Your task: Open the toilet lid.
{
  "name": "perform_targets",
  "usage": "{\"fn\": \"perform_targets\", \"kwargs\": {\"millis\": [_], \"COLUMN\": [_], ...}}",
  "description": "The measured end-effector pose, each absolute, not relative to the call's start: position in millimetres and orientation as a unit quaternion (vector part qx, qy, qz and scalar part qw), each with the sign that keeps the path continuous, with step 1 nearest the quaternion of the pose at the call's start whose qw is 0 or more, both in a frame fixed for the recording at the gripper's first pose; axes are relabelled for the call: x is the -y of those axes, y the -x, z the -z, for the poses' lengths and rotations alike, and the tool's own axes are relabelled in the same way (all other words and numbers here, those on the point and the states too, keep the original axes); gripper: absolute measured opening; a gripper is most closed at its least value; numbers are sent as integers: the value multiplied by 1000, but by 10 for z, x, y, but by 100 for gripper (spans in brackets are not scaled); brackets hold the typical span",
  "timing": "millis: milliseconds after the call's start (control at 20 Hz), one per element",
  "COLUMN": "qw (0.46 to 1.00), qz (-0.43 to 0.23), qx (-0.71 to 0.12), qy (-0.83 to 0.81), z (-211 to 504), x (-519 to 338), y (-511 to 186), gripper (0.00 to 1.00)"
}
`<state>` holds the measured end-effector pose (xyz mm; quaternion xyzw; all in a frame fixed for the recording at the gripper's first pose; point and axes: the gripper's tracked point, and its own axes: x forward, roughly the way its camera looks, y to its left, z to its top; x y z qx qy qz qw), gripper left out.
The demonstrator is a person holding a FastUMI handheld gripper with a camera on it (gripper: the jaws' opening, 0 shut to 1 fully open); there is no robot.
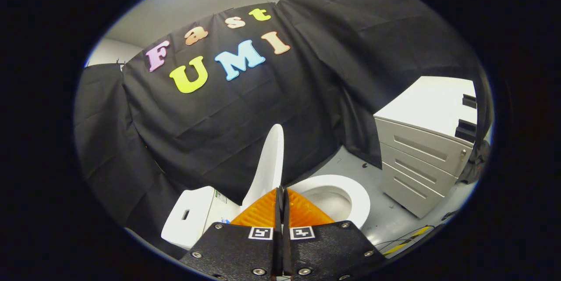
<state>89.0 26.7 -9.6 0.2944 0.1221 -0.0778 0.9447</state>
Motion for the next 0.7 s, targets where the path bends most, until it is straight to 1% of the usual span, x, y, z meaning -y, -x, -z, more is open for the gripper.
{"fn": "perform_targets", "kwargs": {"millis": [700], "qw": [967], "qz": [66], "qx": [-117], "qy": [-214], "z": [-353], "x": [-699], "y": [-942], "gripper": [0]}}
